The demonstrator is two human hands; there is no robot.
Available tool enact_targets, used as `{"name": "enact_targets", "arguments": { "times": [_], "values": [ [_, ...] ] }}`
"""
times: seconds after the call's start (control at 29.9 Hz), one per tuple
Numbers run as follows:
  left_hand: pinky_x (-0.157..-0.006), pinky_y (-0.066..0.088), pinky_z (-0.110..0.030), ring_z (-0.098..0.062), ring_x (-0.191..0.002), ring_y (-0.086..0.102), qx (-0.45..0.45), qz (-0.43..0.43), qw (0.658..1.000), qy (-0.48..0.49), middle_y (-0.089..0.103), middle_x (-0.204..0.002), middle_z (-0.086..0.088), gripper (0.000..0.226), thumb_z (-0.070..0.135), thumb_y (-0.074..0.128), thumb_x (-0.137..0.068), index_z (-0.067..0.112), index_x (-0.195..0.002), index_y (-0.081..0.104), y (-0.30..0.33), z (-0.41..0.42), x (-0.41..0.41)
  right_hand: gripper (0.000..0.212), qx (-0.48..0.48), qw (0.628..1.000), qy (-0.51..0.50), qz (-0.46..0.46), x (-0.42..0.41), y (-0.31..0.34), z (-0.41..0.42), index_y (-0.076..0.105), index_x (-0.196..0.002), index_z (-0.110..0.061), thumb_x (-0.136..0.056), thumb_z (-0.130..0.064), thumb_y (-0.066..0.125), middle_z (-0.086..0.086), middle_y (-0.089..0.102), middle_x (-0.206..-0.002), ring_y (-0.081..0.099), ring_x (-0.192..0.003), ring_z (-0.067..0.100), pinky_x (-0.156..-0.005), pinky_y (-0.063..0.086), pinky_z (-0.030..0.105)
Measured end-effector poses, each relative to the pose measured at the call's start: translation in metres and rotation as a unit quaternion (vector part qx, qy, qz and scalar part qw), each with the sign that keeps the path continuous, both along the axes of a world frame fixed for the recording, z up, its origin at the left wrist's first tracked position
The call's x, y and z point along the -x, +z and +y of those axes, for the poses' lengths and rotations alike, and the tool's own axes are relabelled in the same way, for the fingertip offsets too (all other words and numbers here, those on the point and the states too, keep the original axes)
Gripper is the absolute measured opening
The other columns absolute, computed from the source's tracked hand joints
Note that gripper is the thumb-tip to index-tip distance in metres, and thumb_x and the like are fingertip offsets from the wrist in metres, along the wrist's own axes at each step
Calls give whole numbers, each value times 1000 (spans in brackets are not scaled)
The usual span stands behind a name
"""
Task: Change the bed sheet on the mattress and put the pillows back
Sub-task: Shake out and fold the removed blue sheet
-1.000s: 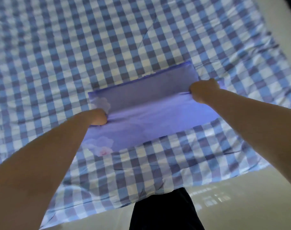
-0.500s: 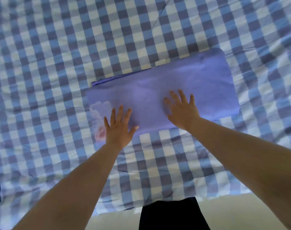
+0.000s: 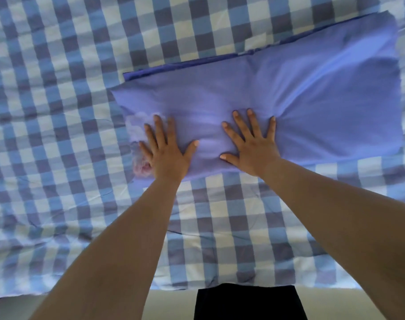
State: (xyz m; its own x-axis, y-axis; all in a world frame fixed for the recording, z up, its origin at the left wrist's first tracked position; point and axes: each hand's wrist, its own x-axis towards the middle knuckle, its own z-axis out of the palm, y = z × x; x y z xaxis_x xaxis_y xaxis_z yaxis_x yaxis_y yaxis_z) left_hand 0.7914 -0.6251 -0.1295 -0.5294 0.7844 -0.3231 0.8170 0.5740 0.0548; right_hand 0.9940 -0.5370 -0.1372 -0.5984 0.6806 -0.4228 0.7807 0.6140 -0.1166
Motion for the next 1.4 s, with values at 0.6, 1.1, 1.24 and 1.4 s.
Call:
{"name": "enact_targets", "arguments": {
  "times": [0.6, 1.1, 1.24, 1.4],
  "values": [
    [-54, 55, -30, -17, -65, 70, -76, -570, 726, 378, 69, -77, -7, 22, 9, 60, -89, 8, -110, 54, 120, -11, 35, 79, 202, 977, -40, 63, -24, 29, -54, 13, -152, -25, -86, -69, 23, -2, 7, -160, 7, -147, 20, -117, 2, 50],
    [-80, 47, -24, -18, -103, 63, 17, -429, 899, -82, 67, -112, -8, 31, 18, 49, -94, 14, -124, 57, 153, 94, -266, 14, 369, 753, -462, 287, -150, 130, 89, 64, -82, -11, -86, -23, 68, 4, 66, -68, 63, -57, 4, -61, 53, 23],
    [-101, 40, -37, -27, -119, 53, -223, -223, 948, -37, 58, -129, -8, 41, 18, 50, -88, 11, -128, 55, 126, 61, -241, 39, 205, 828, -460, 246, -144, 116, 80, 57, -117, -6, -86, -30, 61, 17, 64, -106, 59, -106, 36, -79, 41, 35],
    [-112, 21, -54, -28, -146, 12, -142, -114, 983, -29, 9, -160, 3, 62, 46, 48, -93, 39, -148, 20, 110, 65, -198, 28, 15, 873, -464, 147, -183, 132, 96, 44, -120, -9, -98, -26, 40, 23, 60, -110, 55, -104, 42, -87, 36, 43]
  ]
}}
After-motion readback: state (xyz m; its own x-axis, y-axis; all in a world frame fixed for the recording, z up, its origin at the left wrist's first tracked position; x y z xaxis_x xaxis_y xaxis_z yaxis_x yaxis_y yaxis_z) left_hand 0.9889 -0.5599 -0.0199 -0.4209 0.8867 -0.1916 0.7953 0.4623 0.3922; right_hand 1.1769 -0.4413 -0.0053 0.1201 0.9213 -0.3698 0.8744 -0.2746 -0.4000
